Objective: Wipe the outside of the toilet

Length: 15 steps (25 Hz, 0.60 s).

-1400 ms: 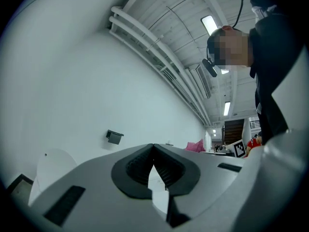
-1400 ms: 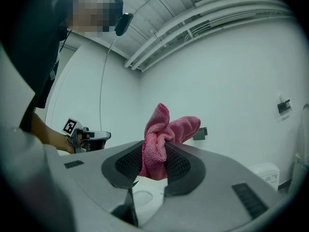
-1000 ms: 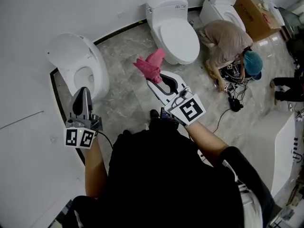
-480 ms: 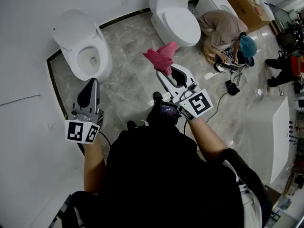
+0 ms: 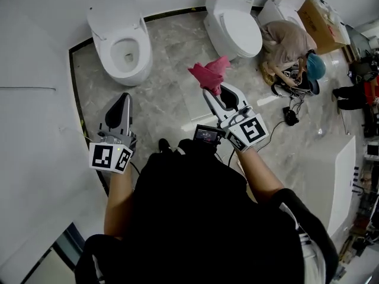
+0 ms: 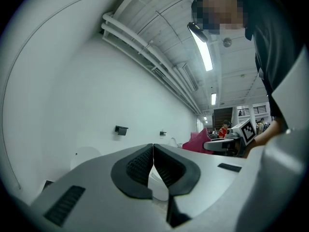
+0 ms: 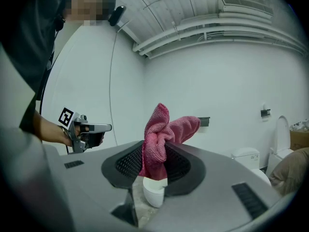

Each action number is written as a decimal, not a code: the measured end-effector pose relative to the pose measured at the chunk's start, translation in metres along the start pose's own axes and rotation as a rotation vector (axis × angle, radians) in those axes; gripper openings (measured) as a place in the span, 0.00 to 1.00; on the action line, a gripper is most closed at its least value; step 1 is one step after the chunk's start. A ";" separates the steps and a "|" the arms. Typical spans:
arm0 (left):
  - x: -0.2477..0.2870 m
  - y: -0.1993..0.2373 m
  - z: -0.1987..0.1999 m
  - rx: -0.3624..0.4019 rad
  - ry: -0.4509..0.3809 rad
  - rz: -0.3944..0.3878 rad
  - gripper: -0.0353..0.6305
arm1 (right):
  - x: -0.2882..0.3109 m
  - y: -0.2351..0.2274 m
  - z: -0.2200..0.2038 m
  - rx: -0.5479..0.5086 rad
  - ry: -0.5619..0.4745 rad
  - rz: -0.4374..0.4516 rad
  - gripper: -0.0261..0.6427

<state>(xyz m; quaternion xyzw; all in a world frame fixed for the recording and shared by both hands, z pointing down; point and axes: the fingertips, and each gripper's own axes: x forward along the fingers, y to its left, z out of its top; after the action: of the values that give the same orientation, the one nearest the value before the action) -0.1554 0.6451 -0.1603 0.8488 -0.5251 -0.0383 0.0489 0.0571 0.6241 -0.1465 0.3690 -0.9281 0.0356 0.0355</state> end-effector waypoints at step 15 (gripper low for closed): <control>-0.008 -0.113 -0.038 0.004 0.117 -0.039 0.08 | -0.097 0.000 -0.052 0.110 0.014 0.005 0.23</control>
<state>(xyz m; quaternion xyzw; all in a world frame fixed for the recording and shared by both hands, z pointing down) -0.0542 0.7036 -0.1367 0.8596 -0.5049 0.0116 0.0773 0.1297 0.6949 -0.1033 0.3680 -0.9253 0.0892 0.0216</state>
